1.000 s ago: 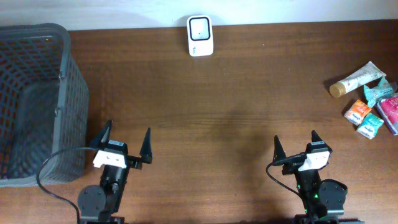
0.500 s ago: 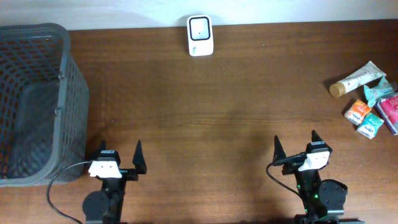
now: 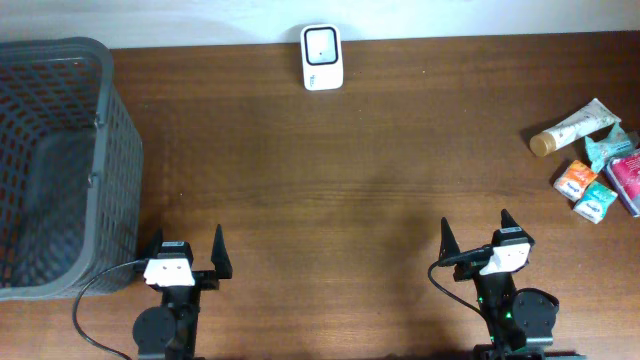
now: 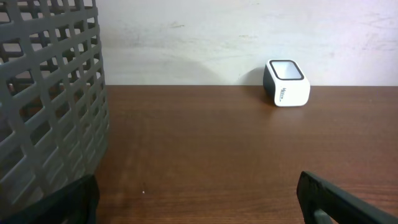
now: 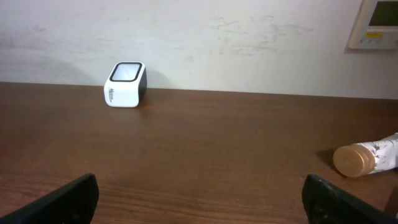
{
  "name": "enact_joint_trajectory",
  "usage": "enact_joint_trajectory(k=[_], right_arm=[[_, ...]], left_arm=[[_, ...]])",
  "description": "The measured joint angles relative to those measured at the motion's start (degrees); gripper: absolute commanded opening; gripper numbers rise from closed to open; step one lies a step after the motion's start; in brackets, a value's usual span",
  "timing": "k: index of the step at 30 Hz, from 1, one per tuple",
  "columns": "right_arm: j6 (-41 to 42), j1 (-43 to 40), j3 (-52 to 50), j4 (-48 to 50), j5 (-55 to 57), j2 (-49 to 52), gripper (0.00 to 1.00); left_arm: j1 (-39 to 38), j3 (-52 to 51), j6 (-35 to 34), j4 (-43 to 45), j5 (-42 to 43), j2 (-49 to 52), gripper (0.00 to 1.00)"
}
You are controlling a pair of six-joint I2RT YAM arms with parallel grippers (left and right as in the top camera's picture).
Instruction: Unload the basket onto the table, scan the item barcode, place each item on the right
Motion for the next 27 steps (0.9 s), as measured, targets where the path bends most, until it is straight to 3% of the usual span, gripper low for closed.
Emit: enact_joint_trajectory(k=[27], right_arm=[[0.1, 0.0, 0.0, -0.3, 2.9, 0.0, 0.99]], left_arm=[[0.0, 0.0, 0.0, 0.0, 0.0, 0.0, 0.99]])
